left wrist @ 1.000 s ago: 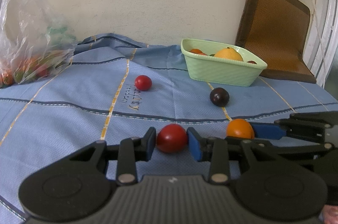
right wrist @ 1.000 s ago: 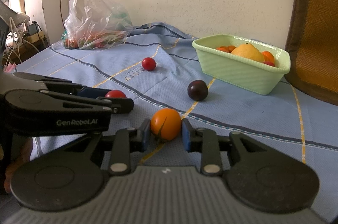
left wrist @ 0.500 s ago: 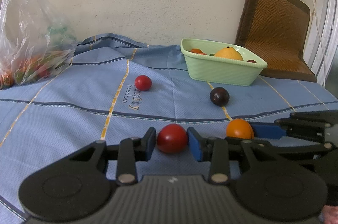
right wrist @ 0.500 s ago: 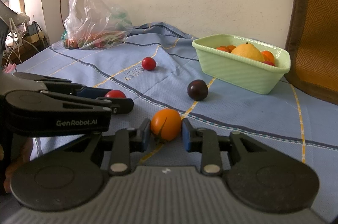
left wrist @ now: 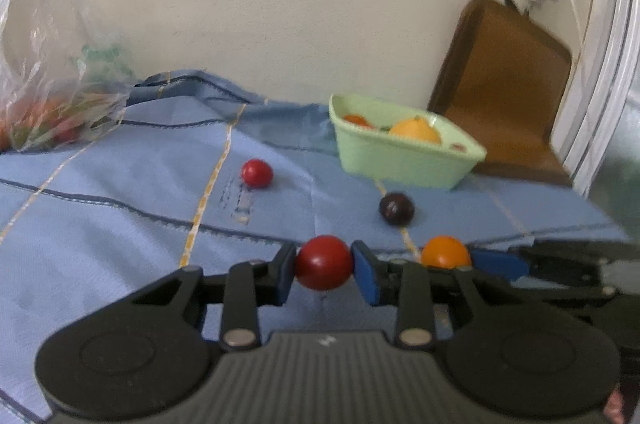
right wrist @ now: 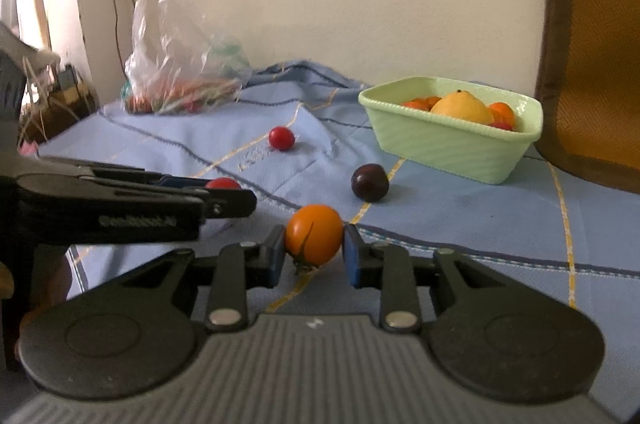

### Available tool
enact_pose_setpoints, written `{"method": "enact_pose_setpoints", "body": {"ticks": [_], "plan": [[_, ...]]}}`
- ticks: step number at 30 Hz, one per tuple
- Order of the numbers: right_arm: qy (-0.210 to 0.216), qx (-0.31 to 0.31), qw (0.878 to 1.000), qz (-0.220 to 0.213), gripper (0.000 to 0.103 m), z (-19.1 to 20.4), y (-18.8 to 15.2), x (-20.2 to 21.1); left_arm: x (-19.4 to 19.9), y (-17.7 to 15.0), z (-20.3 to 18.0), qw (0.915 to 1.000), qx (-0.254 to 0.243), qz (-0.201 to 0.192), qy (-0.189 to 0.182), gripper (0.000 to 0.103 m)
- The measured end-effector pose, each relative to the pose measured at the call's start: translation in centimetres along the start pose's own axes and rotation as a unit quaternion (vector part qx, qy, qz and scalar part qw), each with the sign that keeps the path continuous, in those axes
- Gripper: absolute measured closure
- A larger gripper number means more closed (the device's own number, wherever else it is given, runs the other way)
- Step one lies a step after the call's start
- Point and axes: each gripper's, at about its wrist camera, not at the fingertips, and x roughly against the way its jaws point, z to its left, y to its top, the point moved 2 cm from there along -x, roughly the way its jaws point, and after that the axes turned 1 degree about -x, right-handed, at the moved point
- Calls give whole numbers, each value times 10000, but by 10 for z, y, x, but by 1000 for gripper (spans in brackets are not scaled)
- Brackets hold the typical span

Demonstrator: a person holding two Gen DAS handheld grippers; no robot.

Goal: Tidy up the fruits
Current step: 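Carry both tomatoes into the green basket and open both tools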

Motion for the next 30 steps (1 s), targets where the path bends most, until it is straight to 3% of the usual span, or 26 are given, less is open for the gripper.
{"method": "enact_pose_setpoints", "body": {"ticks": [5,11,18,22,24,27,28,29,30], "plan": [[-52,-69,9996,-253,70,-13,11,6,-7,14,0,9998,137,12,-174,72],[-399,-82,9964,-746,70,-48,41,4,-31,58,-9,9988,146,-89,-458,72],[-819,-321,9915,-957,70,-97,68,-22,-93,116,-33,9974,71,-81,-710,72],[-960,-538,9899,-899,69,-120,72,-40,-130,129,-46,9963,73,134,-840,72],[-1012,-673,9888,-865,69,-130,72,-47,-146,130,-50,9959,102,258,-861,70],[-964,-816,9887,-814,69,-139,70,-53,-162,130,-52,9958,150,342,-832,58],[-946,-828,9886,-829,60,-140,70,-54,-164,130,-51,9958,173,354,-831,53],[-947,-816,9881,-894,44,-141,70,-53,-166,130,-50,9957,201,361,-833,53],[-959,-781,9872,-1008,39,-138,70,-49,-165,130,-48,9955,225,352,-855,53]]}}
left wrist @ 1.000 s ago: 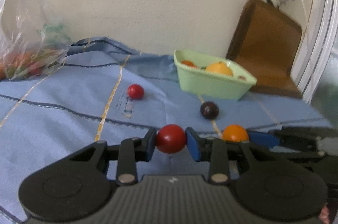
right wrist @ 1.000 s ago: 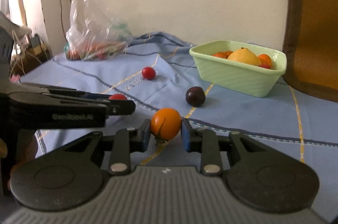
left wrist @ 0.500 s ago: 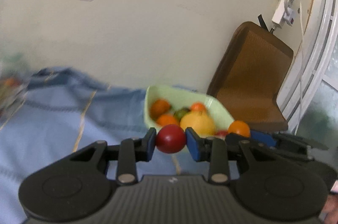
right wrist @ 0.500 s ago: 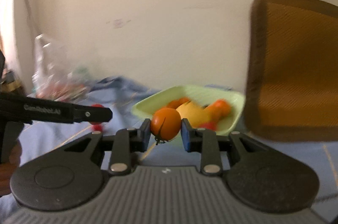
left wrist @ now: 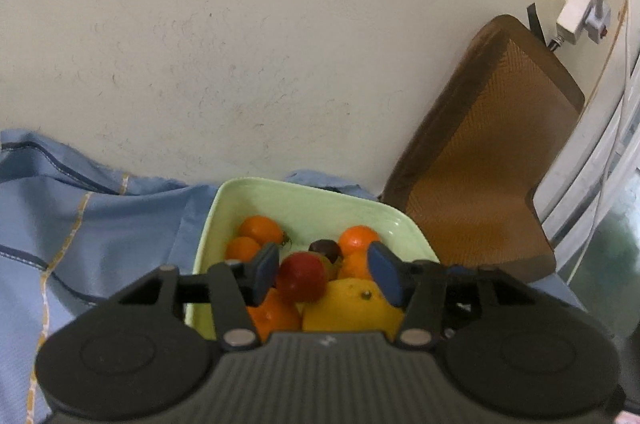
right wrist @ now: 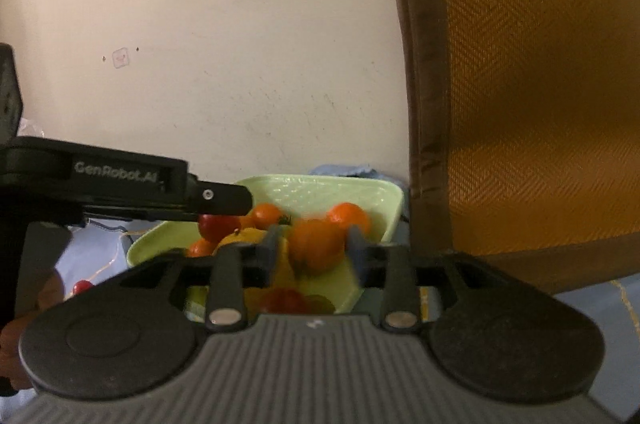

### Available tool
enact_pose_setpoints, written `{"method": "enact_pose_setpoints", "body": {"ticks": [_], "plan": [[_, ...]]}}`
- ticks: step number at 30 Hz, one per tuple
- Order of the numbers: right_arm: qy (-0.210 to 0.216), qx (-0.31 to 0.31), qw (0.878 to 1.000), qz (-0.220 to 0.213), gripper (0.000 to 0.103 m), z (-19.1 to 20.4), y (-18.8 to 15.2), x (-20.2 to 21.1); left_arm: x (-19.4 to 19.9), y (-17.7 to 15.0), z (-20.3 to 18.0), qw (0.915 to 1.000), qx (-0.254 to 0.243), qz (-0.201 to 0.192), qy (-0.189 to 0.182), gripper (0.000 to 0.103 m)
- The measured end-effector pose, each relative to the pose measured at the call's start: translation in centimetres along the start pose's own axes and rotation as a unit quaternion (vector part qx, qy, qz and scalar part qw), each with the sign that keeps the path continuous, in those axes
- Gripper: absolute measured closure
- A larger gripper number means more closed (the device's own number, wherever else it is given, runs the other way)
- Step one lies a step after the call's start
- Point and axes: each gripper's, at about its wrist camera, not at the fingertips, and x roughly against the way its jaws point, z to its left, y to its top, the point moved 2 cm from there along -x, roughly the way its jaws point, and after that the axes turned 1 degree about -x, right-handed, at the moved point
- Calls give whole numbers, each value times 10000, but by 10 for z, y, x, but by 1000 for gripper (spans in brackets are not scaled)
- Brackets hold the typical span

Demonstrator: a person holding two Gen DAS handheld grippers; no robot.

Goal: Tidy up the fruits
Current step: 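Carry both tomatoes into the green basket and open both tools, then grasp a red tomato with the left tool while the right grasps a purple tomato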

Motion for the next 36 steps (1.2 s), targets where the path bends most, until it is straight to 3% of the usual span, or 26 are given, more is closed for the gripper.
{"method": "enact_pose_setpoints", "body": {"ticks": [1,4,8,10,16,19,22,25,27,28,29,32,36], "plan": [[-52,50,9999,-125,34,2,0,3,3,1,1,10000,17,-32,-4,53],[-40,175,9987,-472,35,7,3,17,28,6,14,9995,83,-300,27,53],[489,184,9963,-687,36,16,4,38,80,6,46,9969,322,-675,239,53],[774,299,9943,-672,37,28,3,48,98,0,62,9960,379,-673,457,53],[1460,887,9852,160,39,75,-16,59,117,-40,100,9940,595,-321,865,53],[1441,1134,9803,739,40,89,-33,51,109,-58,105,9937,645,-146,900,52],[1273,1294,9774,1081,44,97,-40,39,94,-68,96,9925,342,-11,1173,48],[1231,1187,9758,1365,49,94,-41,26,84,-74,87,9919,73,100,1265,52],[1212,1112,9755,1461,51,91,-43,23,81,-77,80,9901,-140,100,1395,59],[1205,1082,9753,1505,55,91,-43,23,81,-77,79,9902,-176,118,1381,71],[1183,1068,9755,1518,59,91,-46,24,79,-78,79,9902,-181,127,1379,76],[1257,1086,9745,1506,75,90,-46,25,79,-81,74,9901,-224,102,1383,76],[1205,1199,9755,1399,75,91,-46,28,92,-92,55,9933,-102,77,1151,76]]}}
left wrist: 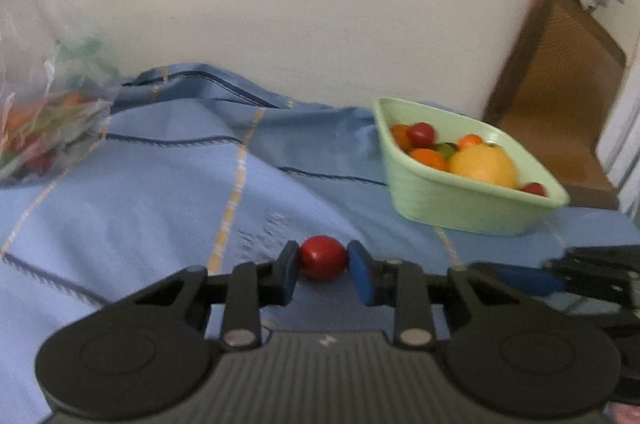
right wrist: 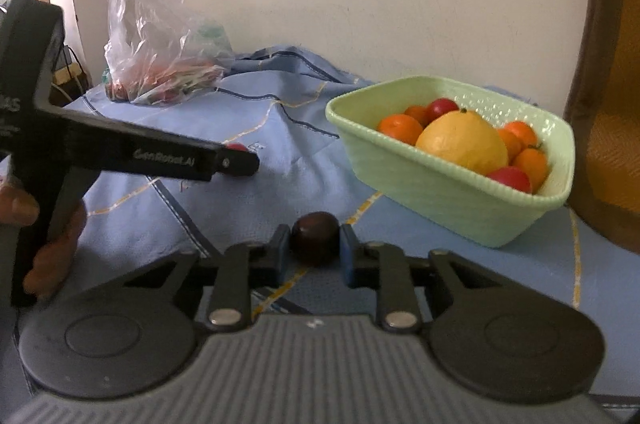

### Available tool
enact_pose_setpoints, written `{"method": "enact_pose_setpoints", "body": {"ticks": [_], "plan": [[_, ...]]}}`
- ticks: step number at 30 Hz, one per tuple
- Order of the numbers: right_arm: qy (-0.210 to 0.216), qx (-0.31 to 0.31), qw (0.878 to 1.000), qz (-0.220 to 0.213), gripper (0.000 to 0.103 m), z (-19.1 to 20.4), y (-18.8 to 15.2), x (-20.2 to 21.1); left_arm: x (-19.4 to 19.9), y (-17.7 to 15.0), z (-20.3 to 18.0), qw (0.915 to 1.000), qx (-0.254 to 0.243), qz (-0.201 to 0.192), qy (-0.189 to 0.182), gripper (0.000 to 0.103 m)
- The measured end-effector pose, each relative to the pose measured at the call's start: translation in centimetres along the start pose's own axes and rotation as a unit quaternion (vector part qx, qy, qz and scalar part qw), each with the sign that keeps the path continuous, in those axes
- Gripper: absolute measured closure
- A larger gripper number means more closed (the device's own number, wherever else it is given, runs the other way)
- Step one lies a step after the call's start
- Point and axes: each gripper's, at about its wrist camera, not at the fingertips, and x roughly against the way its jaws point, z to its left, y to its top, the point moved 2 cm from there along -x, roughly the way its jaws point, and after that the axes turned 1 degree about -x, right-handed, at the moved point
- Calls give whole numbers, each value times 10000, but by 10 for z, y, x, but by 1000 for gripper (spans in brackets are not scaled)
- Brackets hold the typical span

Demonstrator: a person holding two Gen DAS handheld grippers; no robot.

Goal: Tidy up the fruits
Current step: 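Grasp a red tomato with the left tool while the right grasps a purple tomato, then hold the red and purple tomatoes in both tools above the table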

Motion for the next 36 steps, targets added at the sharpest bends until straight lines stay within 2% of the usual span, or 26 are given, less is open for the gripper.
{"method": "enact_pose_setpoints", "body": {"ticks": [7,12,18,36], "plan": [[-72,-139,9999,70,74,0,-21,27,30,-31,-37,9986,43,57,-523,76],[-270,-262,9993,-31,74,7,-40,49,38,-45,-59,9974,-246,48,-669,76],[-423,-186,9989,-66,74,13,-42,48,38,-48,-61,9977,-326,-15,-591,76],[-433,-221,9988,-82,74,11,-42,49,38,-49,-65,9978,-455,-32,-479,75]]}}
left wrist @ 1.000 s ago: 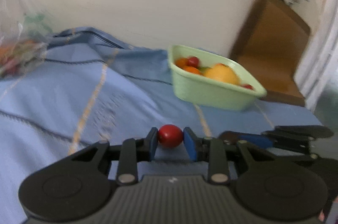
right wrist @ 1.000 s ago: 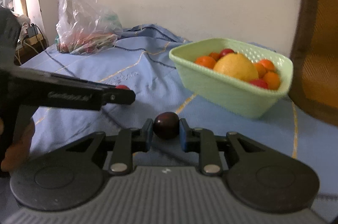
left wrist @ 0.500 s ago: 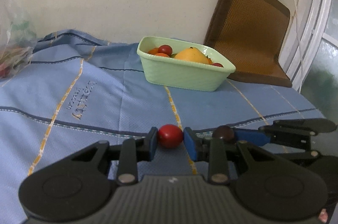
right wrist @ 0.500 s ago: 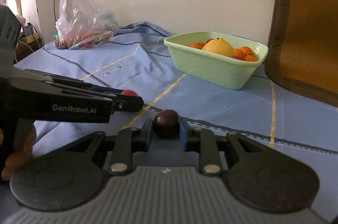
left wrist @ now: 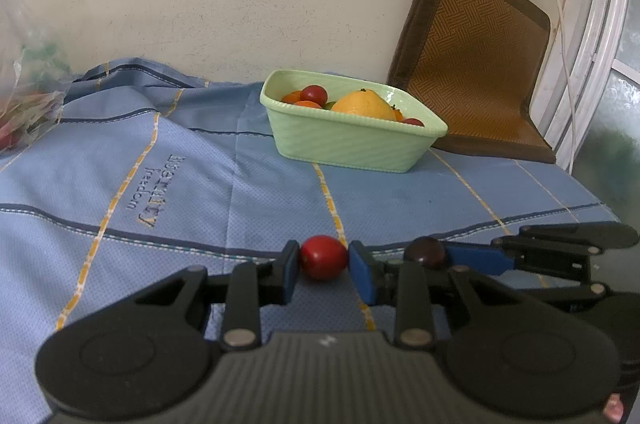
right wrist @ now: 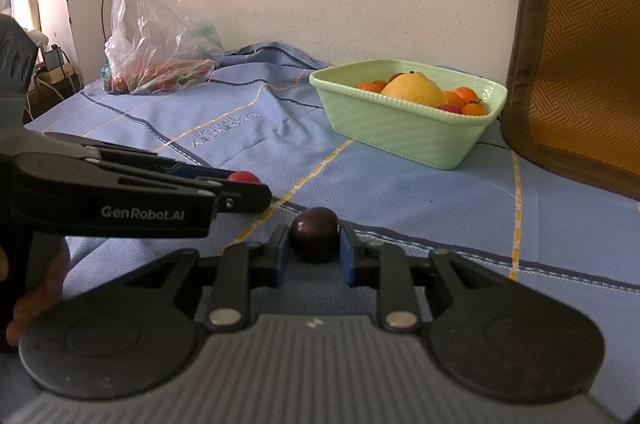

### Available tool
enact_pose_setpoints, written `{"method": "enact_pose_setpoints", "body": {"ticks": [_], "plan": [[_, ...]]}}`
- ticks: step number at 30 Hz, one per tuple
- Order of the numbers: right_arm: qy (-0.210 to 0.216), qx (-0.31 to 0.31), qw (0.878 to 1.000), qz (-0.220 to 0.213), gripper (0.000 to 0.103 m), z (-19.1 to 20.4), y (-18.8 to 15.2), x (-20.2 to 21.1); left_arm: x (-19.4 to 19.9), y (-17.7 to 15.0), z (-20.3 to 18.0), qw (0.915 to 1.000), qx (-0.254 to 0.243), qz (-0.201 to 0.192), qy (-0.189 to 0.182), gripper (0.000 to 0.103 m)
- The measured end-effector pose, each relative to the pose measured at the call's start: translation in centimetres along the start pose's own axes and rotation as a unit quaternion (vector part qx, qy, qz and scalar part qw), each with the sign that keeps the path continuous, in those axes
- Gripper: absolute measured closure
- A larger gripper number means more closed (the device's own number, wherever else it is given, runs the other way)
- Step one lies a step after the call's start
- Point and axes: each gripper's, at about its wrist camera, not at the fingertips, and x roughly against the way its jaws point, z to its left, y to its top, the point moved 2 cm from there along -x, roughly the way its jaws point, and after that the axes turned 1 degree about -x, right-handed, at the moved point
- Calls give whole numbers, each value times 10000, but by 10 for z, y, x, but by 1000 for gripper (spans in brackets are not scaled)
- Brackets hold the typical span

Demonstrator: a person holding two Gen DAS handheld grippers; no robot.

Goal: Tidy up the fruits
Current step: 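Hold the red and purple tomatoes in both tools above the table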

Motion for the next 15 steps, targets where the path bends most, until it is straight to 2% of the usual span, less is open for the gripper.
{"method": "enact_pose_setpoints", "body": {"ticks": [15], "plan": [[14,-98,9999,-106,75,-4,0,2,-1,3,3,9999,117,17,-68,75]]}}
